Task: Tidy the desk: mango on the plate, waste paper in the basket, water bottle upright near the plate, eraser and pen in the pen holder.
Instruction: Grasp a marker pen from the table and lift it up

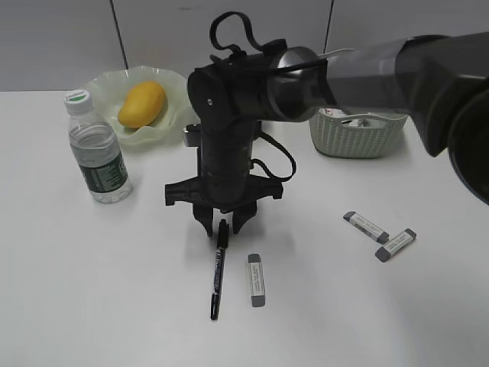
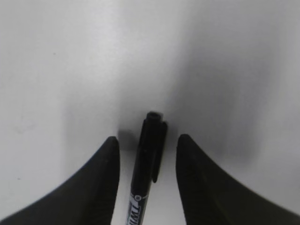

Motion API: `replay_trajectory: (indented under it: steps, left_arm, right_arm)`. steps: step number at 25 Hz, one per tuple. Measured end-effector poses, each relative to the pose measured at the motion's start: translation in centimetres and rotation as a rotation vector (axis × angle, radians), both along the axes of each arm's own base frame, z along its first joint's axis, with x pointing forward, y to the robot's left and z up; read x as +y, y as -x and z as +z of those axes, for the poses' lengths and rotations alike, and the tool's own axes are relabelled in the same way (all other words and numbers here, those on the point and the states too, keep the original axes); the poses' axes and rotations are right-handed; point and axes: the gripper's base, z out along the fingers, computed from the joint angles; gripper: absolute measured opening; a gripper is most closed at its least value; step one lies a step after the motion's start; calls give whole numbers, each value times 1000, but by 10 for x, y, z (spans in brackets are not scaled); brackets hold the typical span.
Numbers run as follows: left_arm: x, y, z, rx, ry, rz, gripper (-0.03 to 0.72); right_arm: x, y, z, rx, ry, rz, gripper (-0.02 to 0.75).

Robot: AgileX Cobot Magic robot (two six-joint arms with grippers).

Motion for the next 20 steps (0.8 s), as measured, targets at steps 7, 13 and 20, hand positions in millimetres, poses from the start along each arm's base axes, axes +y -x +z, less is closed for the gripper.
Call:
replay_trajectory:
  steps: [7,13,20]
  left_arm:
    - [-1,0,0,2,10,-7,429]
    - [-1,0,0,2,10,-7,427]
    - [-1,0,0,2,10,-7,427]
  right_arm:
    - [1,1,-10,22,6,-6,288]
    - [0,0,-10,-13,39,25,136]
    - [5,0,41,-186,9,87,136]
